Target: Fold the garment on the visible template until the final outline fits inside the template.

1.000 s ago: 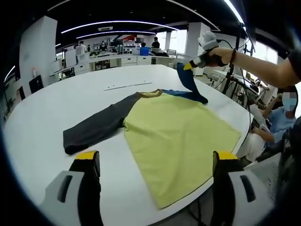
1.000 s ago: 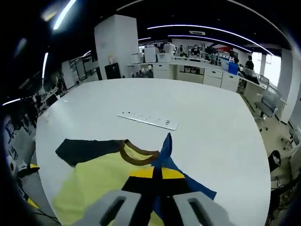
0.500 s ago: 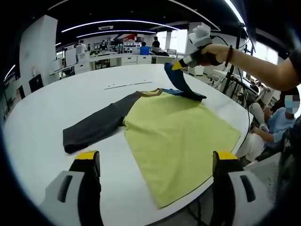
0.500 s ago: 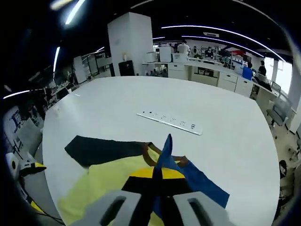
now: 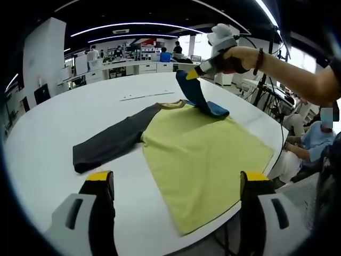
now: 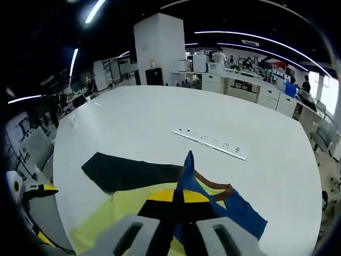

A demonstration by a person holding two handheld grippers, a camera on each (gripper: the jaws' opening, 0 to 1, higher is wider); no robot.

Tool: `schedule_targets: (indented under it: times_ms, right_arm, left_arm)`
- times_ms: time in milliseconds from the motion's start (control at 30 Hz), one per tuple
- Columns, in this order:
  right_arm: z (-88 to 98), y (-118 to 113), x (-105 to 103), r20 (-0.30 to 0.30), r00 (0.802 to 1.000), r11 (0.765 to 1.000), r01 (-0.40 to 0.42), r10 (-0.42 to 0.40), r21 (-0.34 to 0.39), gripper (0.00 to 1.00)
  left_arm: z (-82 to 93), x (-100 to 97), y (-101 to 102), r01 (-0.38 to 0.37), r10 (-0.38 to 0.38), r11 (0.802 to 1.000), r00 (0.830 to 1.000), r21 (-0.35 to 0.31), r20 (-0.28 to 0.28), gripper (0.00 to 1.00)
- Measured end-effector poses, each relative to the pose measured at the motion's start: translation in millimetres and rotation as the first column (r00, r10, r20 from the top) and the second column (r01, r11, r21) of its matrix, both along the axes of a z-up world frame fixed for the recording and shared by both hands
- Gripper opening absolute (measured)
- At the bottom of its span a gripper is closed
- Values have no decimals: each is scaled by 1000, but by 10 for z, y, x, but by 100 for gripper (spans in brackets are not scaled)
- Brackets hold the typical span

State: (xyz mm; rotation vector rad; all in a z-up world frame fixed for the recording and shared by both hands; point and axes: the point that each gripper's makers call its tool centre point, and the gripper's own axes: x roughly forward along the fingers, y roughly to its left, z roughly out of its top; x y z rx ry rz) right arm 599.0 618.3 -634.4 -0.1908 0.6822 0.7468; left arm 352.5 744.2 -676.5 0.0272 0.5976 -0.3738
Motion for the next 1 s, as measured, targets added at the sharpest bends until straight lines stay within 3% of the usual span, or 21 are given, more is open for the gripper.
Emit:
schedule_targets:
  times_ms: [600, 1000]
  right_arm:
    - [-47, 382, -361, 21, 987, 986, -161, 162, -34, 0]
    - [-222, 525, -570, 6, 975, 973, -223, 224, -66, 0]
  left_arm:
    - [-28, -13, 11, -1, 1, 1000, 1000, 4, -13, 95]
    - [-37, -36, -7, 4, -4, 1000, 1000, -2, -14, 95]
